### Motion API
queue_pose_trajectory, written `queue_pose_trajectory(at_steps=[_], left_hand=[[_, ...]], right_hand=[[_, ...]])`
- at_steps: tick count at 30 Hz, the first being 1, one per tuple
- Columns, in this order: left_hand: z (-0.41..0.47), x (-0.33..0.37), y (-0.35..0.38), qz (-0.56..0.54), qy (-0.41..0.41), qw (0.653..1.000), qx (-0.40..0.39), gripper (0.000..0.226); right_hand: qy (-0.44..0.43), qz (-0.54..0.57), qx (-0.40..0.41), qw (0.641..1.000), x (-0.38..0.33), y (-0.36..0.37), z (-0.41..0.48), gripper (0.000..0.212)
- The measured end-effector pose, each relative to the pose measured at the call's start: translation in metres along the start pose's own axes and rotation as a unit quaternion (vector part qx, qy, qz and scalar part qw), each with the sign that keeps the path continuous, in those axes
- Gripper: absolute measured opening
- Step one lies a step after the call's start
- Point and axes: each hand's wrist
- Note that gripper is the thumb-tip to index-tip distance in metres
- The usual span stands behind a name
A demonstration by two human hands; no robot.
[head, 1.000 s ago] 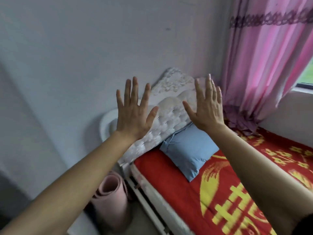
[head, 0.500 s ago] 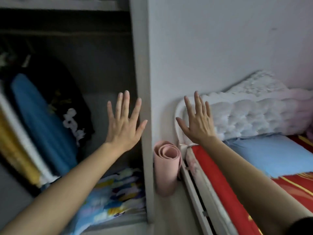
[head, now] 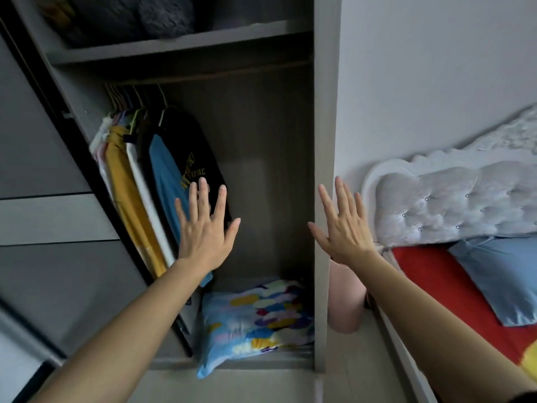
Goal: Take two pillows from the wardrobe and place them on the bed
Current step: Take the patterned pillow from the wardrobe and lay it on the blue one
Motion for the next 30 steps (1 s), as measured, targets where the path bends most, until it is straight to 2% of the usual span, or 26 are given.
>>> queue_pose_trajectory(at_steps=[8,12,16,20,30], left_hand=[[0.028,-0.092,0.025,-0.032,0.058,0.998,0.002,0.077],[0.039,-0.136,0.054,-0.052,0.082,0.995,0.006,0.076],[0.037,-0.157,0.098,-0.075,0.092,0.993,-0.027,0.076],[0.031,-0.155,0.153,-0.108,0.097,0.988,-0.056,0.076],[0.005,-0.134,0.334,-0.105,0.046,0.972,-0.203,0.074]], right_hand=[[0.019,-0.03,0.035,0.999,-0.089,-0.002,0.043,0.079],[0.033,-0.038,0.013,0.999,-0.135,0.023,0.059,0.079],[0.02,-0.038,-0.011,0.999,-0.166,0.067,0.051,0.08],[0.034,-0.024,-0.05,0.998,-0.169,0.115,0.03,0.082],[0.049,0.04,-0.204,0.977,-0.134,0.296,0.019,0.085]])
Point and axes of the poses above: each hand's wrist, its own z-axis towards the middle knuckle, its own y-axis out of the palm, x = y × z, and after that the axes turned 6 degrees about -z, right-handed
